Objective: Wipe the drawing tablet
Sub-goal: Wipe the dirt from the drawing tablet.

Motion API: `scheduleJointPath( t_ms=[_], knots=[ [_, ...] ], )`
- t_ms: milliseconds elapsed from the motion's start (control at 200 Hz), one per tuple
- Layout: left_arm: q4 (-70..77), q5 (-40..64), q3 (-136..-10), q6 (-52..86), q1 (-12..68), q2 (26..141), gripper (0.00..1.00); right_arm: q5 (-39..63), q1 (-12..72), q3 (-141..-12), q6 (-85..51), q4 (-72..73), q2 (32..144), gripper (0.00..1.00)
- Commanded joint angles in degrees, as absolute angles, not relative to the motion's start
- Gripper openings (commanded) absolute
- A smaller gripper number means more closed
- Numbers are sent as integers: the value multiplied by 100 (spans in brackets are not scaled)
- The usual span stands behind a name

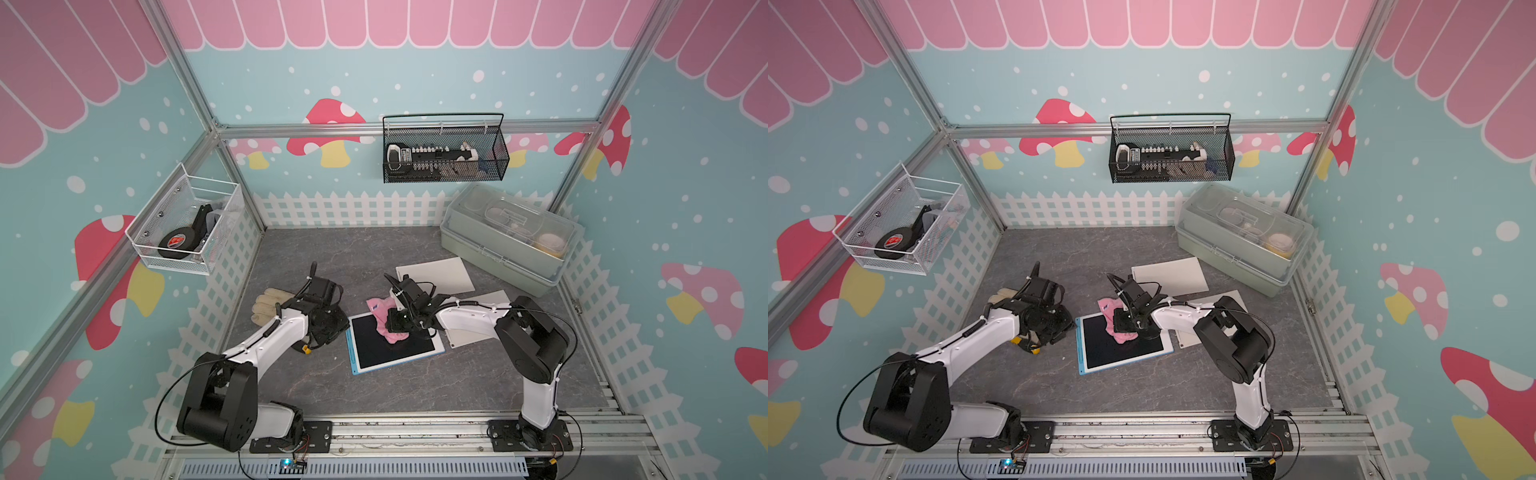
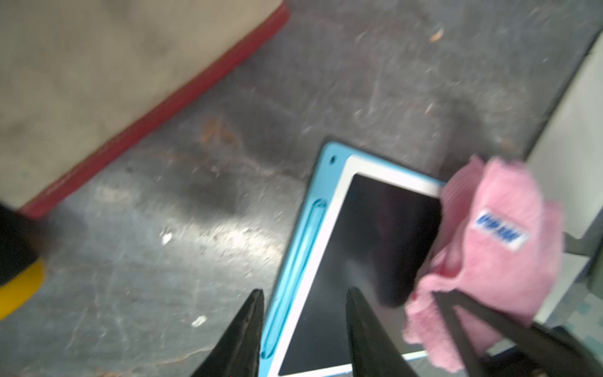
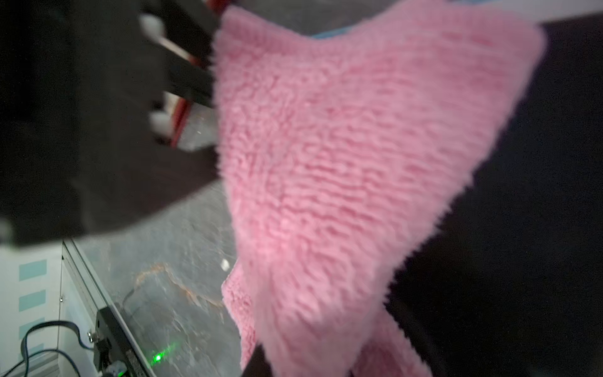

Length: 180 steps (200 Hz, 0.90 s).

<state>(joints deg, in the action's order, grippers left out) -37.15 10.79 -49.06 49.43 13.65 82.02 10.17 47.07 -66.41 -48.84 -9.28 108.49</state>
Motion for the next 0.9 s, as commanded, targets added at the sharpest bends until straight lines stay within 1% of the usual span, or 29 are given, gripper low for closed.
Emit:
scheduleJointPath(
  t_ms=[0,185,345,490,615,695,760,820,896],
  knots=[
    [-3988,1518,-5344,4370,1225,8998,39,416,4903,-6468,-5103,-703,10583,0],
    [-4050,1377,-5672,4112,1212,9525,33,108,5114,-6504,-5407,-892,10719,0],
    [-4046,1178,-5704,3975,1204,9801,31,142,5176,-6544,-5502,-814,10819,0],
    [-3980,1163,-5608,3949,1204,9908,26,230,5264,-6670,-5552,-799,10925,0],
    [-3845,1219,-5402,3986,1204,9875,21,380,5662,-7318,-5524,-887,11428,0],
    [-3735,1248,-5256,4029,1204,9863,20,524,5974,-7944,-5536,-971,11870,0],
    [-3691,1225,-5170,4035,1204,9844,20,699,6106,-8206,-5742,-846,12178,0],
    [-3683,1205,-5126,4012,1200,9844,20,660,6091,-8158,-5938,-794,12232,0],
    [-3682,1178,-5099,3973,1195,9853,20,403,5921,-7671,-6037,-791,11917,0]
  ],
)
